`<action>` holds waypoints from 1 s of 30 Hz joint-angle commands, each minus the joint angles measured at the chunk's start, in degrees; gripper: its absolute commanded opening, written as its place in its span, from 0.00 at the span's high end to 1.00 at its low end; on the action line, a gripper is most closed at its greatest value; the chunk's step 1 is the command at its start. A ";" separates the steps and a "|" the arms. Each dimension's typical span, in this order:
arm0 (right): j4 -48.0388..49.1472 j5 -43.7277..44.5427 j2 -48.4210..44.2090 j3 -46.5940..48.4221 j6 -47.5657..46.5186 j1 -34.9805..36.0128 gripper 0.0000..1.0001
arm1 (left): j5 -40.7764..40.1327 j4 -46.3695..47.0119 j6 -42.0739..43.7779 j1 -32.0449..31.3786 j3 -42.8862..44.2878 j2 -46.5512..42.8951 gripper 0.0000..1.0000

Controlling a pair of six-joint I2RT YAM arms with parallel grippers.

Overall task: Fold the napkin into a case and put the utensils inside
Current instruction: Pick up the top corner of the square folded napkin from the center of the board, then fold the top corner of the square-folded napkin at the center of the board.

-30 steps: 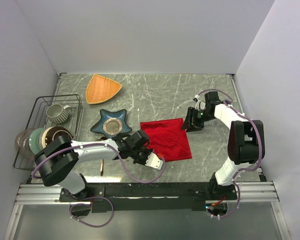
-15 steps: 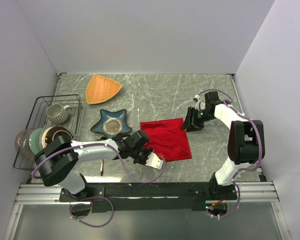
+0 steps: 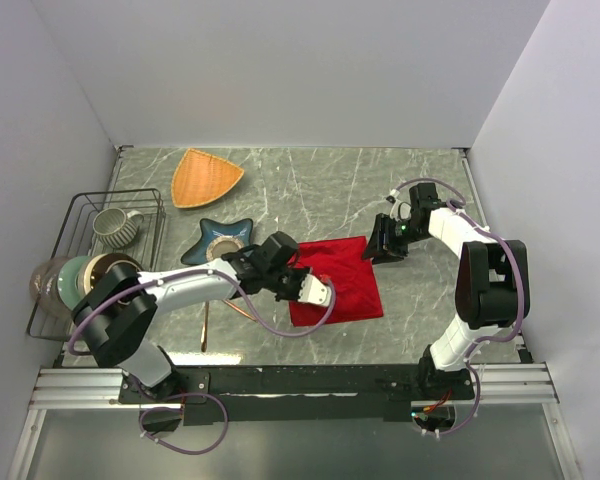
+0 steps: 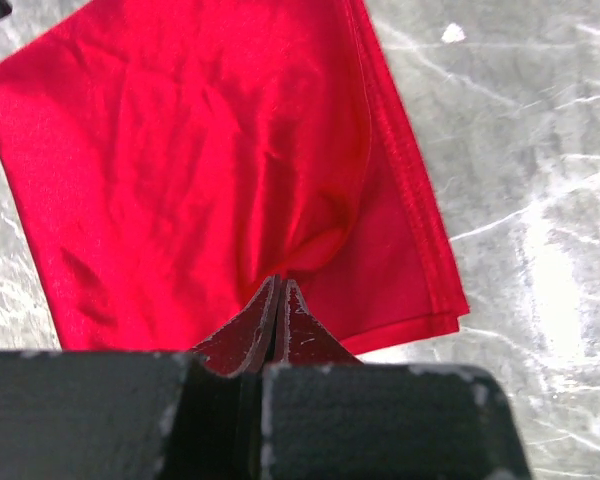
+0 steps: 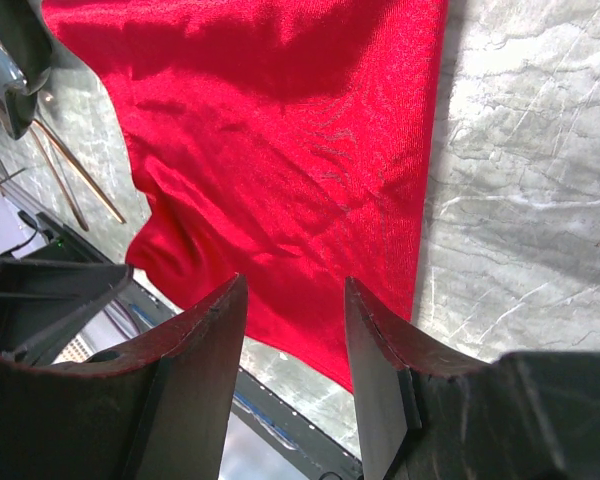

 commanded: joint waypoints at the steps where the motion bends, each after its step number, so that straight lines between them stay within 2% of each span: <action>1: 0.96 -1.09 -0.67 1.28 0.23 -0.38 0.48 | 3.09 1.12 -0.40 1.04 2.85 1.37 0.99; 7: 0.52 -1.71 -0.05 1.98 -0.04 -0.38 0.47 | 3.27 3.75 -2.43 3.06 9.35 7.44 0.99; 19: 0.78 -3.64 0.13 1.72 -0.12 -2.92 0.43 | 1.60 7.89 -1.20 5.52 23.68 22.90 0.99; 28: 2.19 -5.14 1.88 2.42 0.40 -3.01 0.44 | 3.61 9.91 -1.38 6.31 31.85 28.80 0.99; 29: 2.36 -5.14 2.23 2.77 0.40 -3.01 0.44 | 3.79 7.73 -1.11 6.31 33.08 28.80 0.97; 30: 2.54 -5.22 2.41 3.12 0.40 -3.01 0.45 | 3.88 7.45 -1.28 6.31 33.26 28.72 0.75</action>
